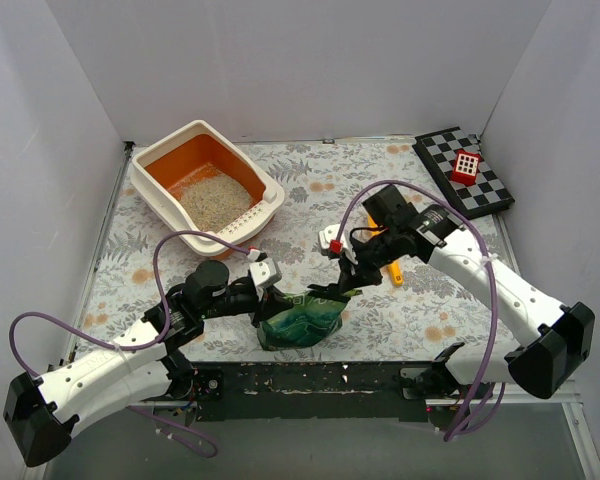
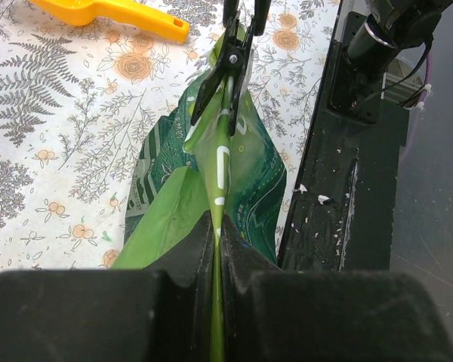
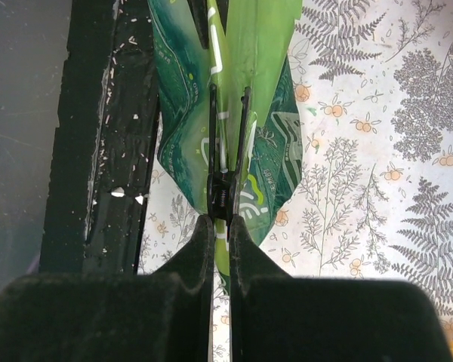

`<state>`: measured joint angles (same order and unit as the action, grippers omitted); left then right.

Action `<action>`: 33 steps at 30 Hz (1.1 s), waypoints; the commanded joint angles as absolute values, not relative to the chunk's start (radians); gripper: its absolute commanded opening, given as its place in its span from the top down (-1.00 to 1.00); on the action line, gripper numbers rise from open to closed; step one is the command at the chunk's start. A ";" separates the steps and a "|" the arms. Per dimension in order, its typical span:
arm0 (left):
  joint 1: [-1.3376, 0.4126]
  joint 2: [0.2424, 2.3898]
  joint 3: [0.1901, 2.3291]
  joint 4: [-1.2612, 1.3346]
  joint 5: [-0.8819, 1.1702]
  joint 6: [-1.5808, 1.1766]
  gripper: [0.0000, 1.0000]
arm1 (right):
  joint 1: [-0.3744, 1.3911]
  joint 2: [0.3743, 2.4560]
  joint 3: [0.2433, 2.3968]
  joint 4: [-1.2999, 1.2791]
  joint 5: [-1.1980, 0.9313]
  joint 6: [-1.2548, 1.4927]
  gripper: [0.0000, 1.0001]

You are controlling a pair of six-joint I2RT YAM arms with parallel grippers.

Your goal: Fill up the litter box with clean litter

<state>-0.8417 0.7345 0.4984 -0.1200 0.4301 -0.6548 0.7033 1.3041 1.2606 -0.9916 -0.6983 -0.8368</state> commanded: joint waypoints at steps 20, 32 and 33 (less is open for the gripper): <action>-0.842 0.710 0.505 -0.101 0.413 -0.649 1.00 | 0.818 1.381 1.259 -1.052 -0.532 -0.802 0.97; -0.842 0.713 0.502 -0.101 0.407 -0.650 1.00 | 0.818 1.339 1.364 -1.006 -0.494 -0.672 -0.84; -0.842 0.715 0.502 -0.101 0.405 -0.652 1.00 | 0.818 1.329 1.380 -1.003 -0.486 -0.652 -0.85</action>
